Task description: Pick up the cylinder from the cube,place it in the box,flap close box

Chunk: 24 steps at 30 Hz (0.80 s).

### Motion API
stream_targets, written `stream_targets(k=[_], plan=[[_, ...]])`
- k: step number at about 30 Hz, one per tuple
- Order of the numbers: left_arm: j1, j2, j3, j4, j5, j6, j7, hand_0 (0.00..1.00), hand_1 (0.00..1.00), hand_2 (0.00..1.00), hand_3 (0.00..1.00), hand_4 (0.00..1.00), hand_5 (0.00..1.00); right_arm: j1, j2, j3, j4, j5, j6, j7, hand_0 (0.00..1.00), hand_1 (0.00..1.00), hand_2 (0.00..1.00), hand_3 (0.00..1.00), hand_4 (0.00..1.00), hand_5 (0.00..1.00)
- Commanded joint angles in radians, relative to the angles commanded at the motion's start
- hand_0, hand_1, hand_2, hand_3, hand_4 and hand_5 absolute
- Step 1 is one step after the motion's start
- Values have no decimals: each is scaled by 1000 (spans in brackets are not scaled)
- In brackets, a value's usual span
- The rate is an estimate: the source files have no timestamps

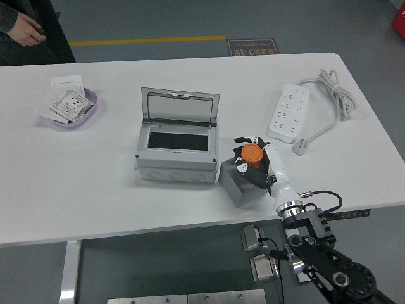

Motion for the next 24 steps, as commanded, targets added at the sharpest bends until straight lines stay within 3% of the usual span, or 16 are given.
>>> stream_targets(k=[8, 16, 24], plan=[[0, 0, 0, 0, -2, 2, -4, 936, 973, 968, 998, 988, 862, 4, -12, 31, 41, -39, -12, -19, 634, 550, 536, 432, 122, 2], [1, -1, -2, 0, 0, 2, -2, 935, 971, 968, 998, 989, 864, 23, -20, 34, 91, -79, -28, -42, 637, 556, 565, 429, 140, 2], [-1, 1, -9, 0, 6, 1, 1, 935, 971, 968, 998, 988, 868, 82, -24, 4, 121, -198, -67, -117, 642, 567, 576, 431, 155, 2]])
